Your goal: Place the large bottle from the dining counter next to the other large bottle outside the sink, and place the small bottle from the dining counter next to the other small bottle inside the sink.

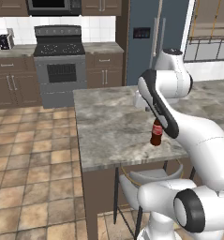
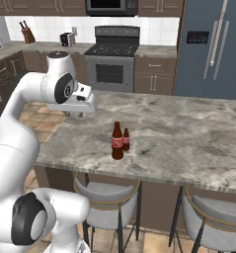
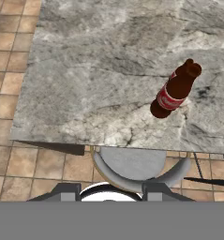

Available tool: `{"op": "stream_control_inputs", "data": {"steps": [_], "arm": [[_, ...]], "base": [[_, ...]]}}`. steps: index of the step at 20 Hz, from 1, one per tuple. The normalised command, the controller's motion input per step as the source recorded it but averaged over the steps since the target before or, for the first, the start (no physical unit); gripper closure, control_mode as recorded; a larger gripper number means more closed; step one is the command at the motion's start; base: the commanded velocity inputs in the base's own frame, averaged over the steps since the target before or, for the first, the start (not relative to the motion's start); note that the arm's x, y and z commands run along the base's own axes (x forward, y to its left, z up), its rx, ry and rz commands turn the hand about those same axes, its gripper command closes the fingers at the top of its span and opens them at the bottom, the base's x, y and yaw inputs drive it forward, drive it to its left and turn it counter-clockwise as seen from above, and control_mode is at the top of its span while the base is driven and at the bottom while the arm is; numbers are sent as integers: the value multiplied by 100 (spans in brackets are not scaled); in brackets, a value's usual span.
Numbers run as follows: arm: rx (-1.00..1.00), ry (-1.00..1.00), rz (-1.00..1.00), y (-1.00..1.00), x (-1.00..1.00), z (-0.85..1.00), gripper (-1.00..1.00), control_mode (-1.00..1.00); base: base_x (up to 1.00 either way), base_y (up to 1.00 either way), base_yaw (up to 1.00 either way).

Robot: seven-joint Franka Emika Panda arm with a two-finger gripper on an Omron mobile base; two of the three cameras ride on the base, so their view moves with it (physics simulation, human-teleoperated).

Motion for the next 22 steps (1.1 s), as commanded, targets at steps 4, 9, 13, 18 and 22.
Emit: {"op": "stream_control_inputs", "data": {"steps": [4, 9, 13, 18, 22], "arm": [[0, 0, 0, 0, -6, 0, -100, -100], [1, 0, 0, -8, -28, 0, -100, -100], [1, -3, 1, -11, -42, 0, -100, -100], [0, -9, 0, -10, -39, 0, -100, -100], [0, -13, 0, -13, -23, 0, -100, -100]], "base": [[0, 0, 0], [0, 0, 0], [0, 0, 0], [0, 0, 0], [0, 0, 0]]}}
